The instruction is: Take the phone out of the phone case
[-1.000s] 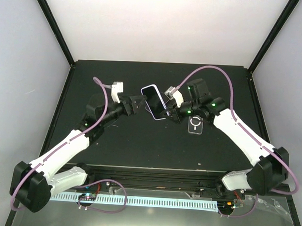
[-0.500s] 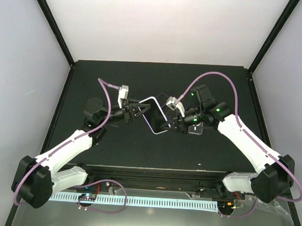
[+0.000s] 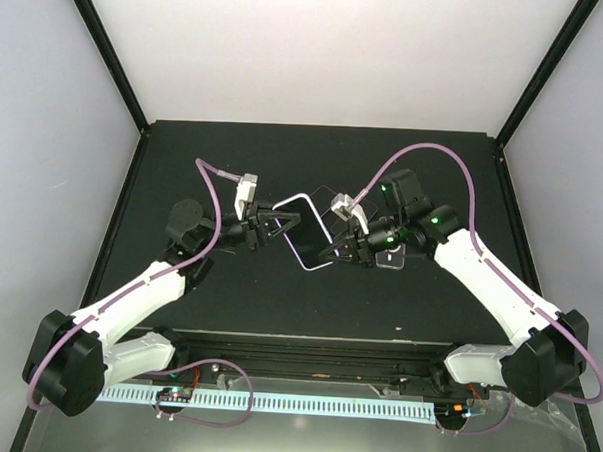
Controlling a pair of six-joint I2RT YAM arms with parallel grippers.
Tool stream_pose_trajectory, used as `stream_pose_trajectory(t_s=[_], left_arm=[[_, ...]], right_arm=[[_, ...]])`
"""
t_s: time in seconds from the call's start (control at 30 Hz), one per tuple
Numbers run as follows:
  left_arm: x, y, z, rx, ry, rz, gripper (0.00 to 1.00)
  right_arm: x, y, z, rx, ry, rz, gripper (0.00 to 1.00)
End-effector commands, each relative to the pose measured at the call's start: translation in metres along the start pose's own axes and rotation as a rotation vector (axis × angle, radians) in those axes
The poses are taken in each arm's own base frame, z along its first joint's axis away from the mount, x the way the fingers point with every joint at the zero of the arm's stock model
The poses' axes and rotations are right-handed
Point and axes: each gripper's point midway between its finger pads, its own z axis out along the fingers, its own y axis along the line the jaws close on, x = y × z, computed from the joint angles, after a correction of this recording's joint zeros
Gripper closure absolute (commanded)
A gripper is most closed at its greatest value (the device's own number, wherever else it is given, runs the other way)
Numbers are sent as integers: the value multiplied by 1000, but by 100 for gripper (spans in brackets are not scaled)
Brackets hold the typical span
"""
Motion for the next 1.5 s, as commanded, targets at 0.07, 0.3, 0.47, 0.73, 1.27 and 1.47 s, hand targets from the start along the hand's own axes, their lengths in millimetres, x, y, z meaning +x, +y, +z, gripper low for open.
stream_pose_trajectory(t_s=[0.07,0.3,0.47,0.73,1.27,1.47], left_arm=[[-2,-17,1,81,5,43,95],[-3,-29,1,114,48,43,98],[0,-40,4,151,149,59,98],[6,-54,0,204,225,84,99],[4,-60,-1,230,223,74,99],[4,-61,-1,232,223,72,98]], right_arm=[[-17,14,-7,-42,-70,-70,99],[-1,20,-11,-41,10,-188,66],[31,28,-19,-45,165,-319,52],[45,27,-20,-32,199,-358,50],[35,27,-1,10,190,-395,53],[39,31,7,15,213,-426,53]])
